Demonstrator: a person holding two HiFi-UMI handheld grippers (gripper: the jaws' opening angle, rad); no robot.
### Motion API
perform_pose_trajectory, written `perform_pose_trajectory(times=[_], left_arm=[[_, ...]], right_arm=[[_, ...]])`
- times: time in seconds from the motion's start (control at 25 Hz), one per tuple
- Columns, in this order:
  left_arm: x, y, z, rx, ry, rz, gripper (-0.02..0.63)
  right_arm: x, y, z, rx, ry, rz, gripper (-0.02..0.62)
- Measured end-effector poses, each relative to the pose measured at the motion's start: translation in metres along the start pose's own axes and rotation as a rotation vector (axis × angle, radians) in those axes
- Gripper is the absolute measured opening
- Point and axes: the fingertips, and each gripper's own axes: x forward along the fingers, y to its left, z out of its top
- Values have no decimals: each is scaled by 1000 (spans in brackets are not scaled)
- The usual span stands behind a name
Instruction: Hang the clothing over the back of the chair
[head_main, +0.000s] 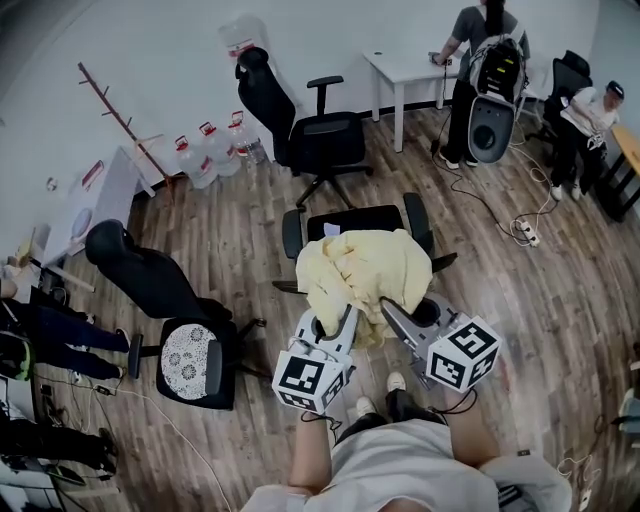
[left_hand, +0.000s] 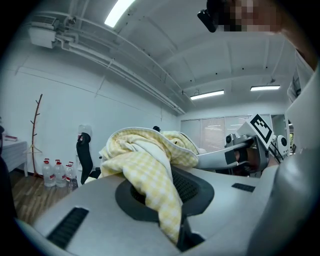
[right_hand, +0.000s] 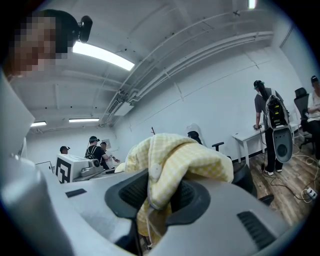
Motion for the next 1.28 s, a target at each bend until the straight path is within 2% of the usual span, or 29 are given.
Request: perform_pose_trajectory(times=[0.64,0.96,1.28], left_arm=[[18,14,-27,-57,21,57,58],[26,19,-27,-54,20,69,58],[27,19,-34,-51,11,88,64]], right_arm=[[16,-20,-18,-13,2,-29,117],[21,-28,-15,-14,-14,-38,123],[22,-32,-21,-59,-33,-70,132]])
